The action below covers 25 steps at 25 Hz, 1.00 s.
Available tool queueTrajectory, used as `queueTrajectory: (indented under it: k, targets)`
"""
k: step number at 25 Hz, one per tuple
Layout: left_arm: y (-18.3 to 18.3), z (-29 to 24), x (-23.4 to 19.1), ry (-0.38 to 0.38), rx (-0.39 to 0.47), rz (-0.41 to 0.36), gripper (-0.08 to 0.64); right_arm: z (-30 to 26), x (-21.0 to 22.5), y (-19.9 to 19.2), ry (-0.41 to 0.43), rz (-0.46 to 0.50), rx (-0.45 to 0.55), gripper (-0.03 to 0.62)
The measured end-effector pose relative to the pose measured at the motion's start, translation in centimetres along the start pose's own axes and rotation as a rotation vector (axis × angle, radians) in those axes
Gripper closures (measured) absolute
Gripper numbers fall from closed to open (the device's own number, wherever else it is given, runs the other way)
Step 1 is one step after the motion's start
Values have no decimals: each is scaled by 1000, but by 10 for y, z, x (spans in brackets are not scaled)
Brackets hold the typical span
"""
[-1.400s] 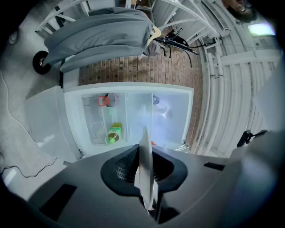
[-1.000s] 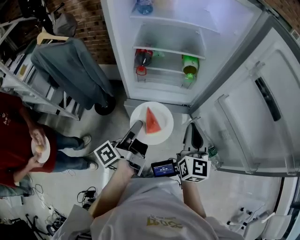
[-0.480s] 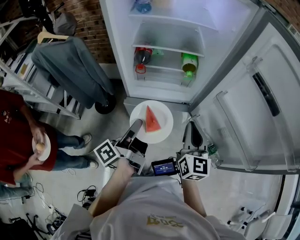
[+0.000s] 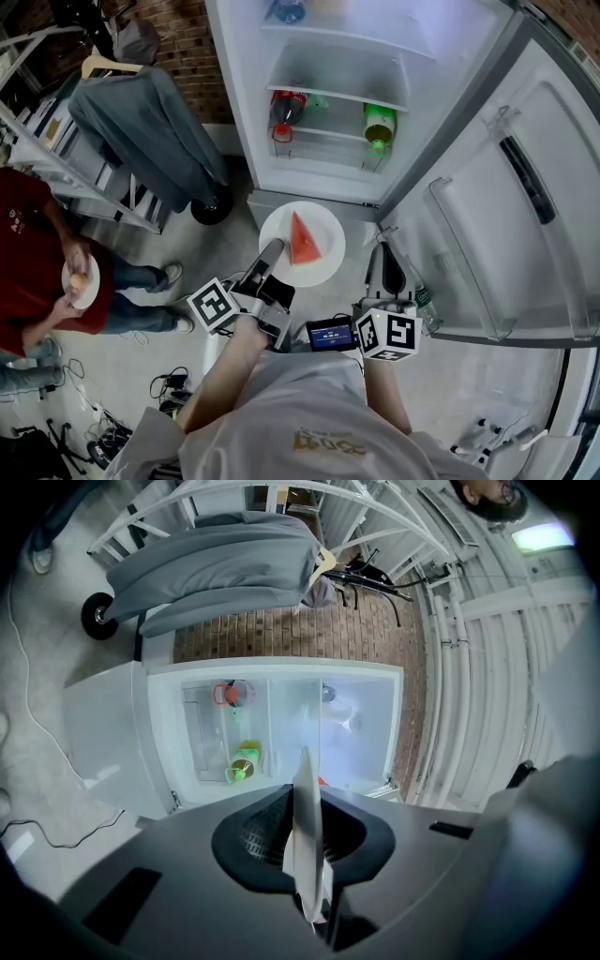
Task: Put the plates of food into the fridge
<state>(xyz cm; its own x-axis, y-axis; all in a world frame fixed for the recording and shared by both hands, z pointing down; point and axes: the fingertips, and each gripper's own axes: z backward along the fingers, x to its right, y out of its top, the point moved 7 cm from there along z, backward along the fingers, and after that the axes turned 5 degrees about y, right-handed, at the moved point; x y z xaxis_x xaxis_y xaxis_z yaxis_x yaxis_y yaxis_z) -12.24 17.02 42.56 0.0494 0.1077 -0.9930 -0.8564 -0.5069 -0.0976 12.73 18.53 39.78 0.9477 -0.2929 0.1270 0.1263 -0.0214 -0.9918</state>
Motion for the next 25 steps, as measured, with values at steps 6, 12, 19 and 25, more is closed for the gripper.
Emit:
queueTrajectory:
  k: [6, 12, 19, 25]
  targets:
    - [6, -15, -7, 11, 6, 10, 528, -8, 7, 0, -4, 1, -5, 584]
    - [21, -50, -11, 19, 1, -7, 528, -35, 23, 2, -32, 2, -10, 584]
    - [52, -107, -15, 21, -16, -15, 528, -97, 39, 2, -39, 10, -18, 584]
    - [82, -148, -13, 29, -11, -13, 528, -148, 42, 12, -24, 5, -4, 584]
